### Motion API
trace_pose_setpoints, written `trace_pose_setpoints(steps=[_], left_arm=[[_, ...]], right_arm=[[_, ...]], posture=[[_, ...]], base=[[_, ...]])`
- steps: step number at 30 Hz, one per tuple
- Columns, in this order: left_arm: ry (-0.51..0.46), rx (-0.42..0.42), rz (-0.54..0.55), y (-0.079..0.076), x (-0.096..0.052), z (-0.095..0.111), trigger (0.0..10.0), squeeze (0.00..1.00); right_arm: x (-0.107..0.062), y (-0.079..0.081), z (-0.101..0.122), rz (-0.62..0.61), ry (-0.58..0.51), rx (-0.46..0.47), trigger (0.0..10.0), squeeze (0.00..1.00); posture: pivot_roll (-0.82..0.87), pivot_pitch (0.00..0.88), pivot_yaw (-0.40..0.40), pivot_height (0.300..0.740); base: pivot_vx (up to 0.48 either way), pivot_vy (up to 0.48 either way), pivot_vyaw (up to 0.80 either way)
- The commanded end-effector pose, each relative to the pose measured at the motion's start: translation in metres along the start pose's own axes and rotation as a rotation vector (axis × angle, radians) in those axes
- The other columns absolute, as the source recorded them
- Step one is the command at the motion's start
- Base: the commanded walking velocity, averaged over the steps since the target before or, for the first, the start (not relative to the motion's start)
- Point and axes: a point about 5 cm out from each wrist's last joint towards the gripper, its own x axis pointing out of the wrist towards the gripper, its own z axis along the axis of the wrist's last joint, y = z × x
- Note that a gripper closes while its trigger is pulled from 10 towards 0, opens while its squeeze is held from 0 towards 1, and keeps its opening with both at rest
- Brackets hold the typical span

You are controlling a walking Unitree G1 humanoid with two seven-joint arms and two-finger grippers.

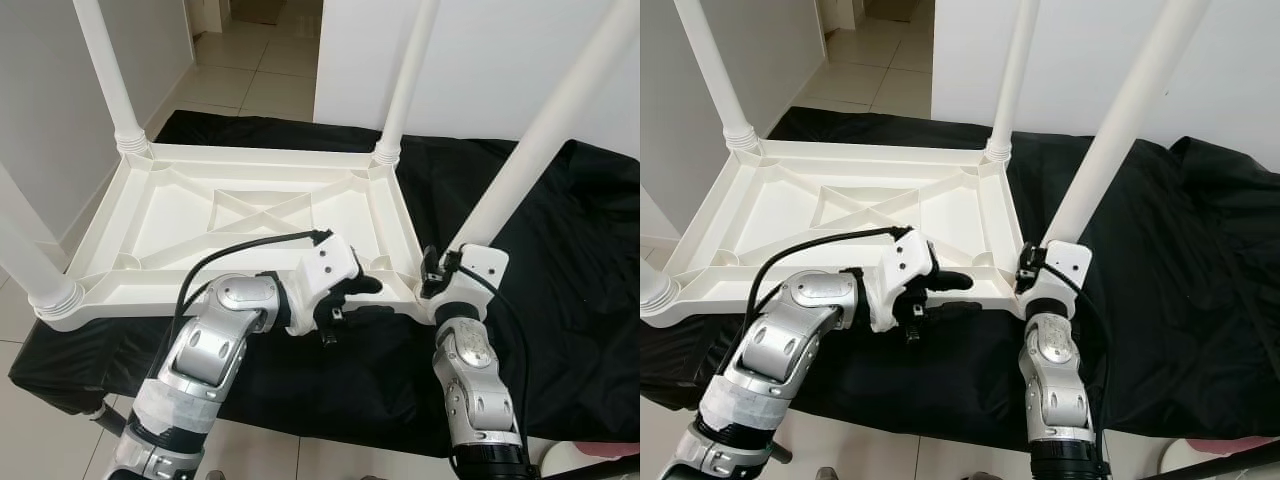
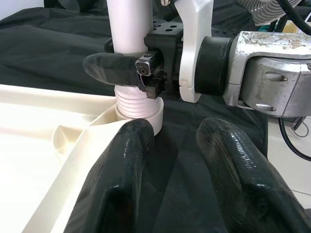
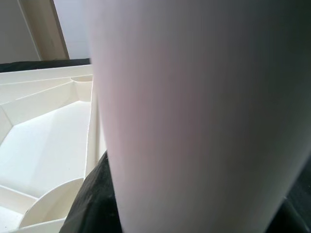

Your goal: Building children table

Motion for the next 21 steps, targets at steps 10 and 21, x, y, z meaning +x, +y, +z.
trace_pose_setpoints(steps=[10,21], left_arm=[[0.001,0.0,0.11,0.005,0.0,0.002,10.0,0.0],[-0.005,0.004,0.105,0.005,0.002,0.004,10.0,0.0]], right_arm=[[-0.003,0.0,0.008,0.067,-0.035,0.06,10.0,1.0],[0.007,-0.022,0.011,0.451,-0.052,-0.049,10.0,0.0]], posture=[[-0.05,0.0,-0.053,0.74],[-0.05,0.0,-0.046,0.74]], base=[[0.0,0.0,0.0],[0.0,0.0,0.0]])
